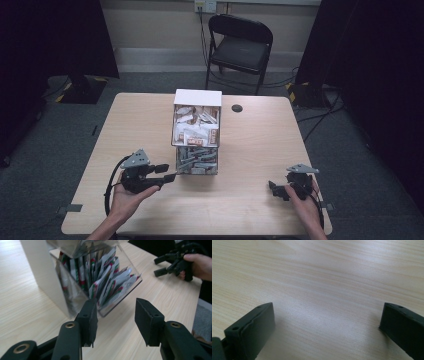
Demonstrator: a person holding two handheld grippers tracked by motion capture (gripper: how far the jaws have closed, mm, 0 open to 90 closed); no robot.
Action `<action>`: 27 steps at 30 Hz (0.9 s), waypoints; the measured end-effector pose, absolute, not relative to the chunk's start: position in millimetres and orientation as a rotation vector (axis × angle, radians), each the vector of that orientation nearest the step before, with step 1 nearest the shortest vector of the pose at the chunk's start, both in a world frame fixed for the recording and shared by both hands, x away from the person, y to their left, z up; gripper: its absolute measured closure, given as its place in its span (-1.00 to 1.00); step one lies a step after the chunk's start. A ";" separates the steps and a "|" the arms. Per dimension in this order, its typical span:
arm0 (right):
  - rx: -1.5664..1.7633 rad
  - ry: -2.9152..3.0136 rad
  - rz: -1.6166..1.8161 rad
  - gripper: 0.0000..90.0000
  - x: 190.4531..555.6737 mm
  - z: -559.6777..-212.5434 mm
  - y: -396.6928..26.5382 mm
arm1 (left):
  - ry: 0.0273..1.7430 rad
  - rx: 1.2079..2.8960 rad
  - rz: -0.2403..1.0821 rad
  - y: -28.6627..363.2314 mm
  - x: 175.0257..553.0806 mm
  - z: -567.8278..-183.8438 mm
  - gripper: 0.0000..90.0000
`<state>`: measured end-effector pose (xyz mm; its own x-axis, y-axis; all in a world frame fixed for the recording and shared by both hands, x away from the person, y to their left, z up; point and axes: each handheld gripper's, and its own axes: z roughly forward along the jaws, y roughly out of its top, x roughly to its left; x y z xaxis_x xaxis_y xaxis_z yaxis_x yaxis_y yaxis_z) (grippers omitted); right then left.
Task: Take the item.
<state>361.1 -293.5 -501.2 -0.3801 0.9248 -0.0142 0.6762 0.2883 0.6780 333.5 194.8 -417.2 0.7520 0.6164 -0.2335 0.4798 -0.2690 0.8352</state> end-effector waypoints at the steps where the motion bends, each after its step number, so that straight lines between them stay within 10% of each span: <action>1: 1.437 2.157 0.831 -1.00 361.1 -501.2 -293.5 | 0.833 1.929 0.179 192.0 334.5 -416.9 0.18; 27: 1.436 2.159 0.831 -1.00 361.2 -501.2 -293.5 | 0.728 1.943 0.105 151.2 360.3 -427.4 0.49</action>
